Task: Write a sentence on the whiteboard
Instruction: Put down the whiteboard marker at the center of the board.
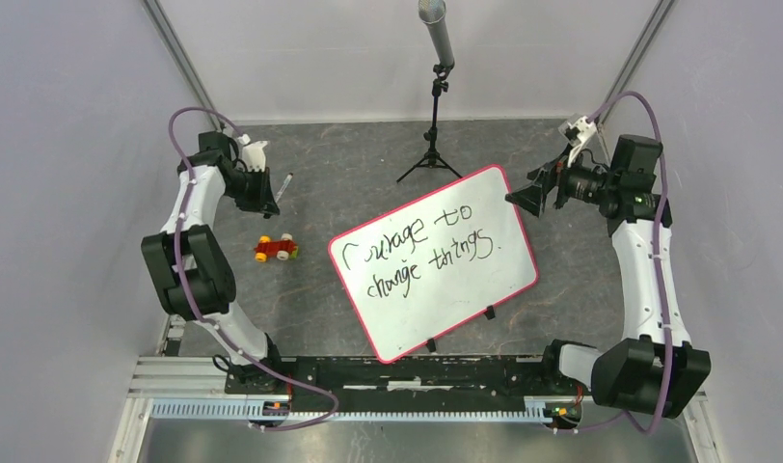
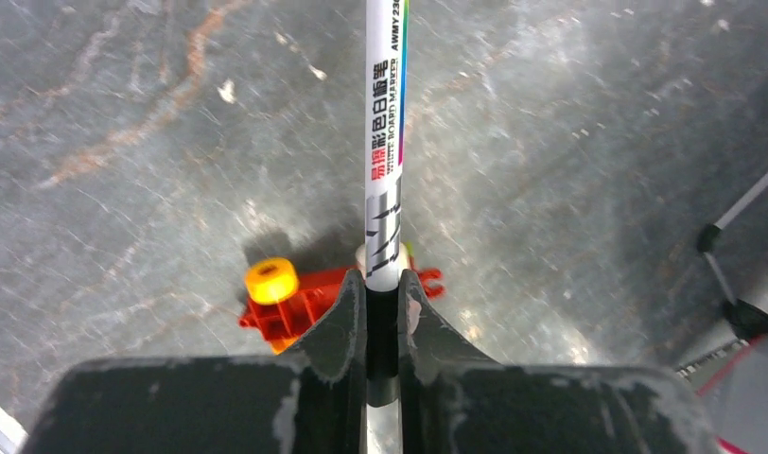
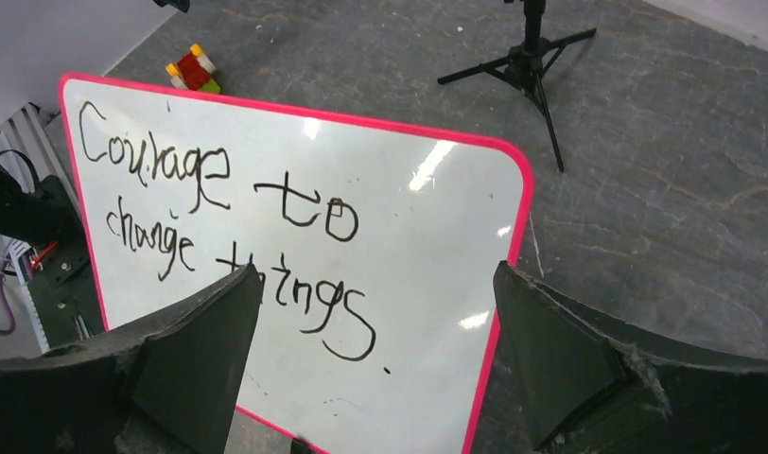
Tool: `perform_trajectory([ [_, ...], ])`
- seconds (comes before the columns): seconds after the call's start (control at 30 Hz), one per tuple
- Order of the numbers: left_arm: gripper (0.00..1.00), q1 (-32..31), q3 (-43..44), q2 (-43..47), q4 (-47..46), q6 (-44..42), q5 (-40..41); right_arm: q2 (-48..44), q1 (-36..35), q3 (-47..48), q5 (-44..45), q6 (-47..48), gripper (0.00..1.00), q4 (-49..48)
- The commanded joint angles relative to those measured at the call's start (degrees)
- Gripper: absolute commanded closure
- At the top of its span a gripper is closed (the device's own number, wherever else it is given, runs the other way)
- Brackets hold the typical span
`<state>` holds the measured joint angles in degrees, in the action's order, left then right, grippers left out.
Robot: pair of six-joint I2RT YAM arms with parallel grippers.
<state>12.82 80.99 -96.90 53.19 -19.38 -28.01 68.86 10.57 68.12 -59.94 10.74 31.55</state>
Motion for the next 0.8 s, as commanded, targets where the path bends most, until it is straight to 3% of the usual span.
perform_trajectory([
  [0.0,0.88,-0.04,0.86,-4.86,-9.62,-1.02,4.98,-2.39,0.84,-1.34,2.2,6.85,0.02,4.21],
  [0.3,0.85,-0.07,1.81,-13.93,-13.17,0.0,7.69,-2.02,1.3,-1.68,4.66,9.11,0.02,5.5],
  [0.57,0.66,-0.07,0.32,-15.95,-13.53,-0.63,10.3,-0.72,1.5,-1.91,5.22,10.4,0.02,6.28],
  [0.77,0.64,-0.12,0.22,-15.19,-12.32,-1.53,10.51,-0.74,1.79,-2.03,6.1,12.16,0.02,7.84],
])
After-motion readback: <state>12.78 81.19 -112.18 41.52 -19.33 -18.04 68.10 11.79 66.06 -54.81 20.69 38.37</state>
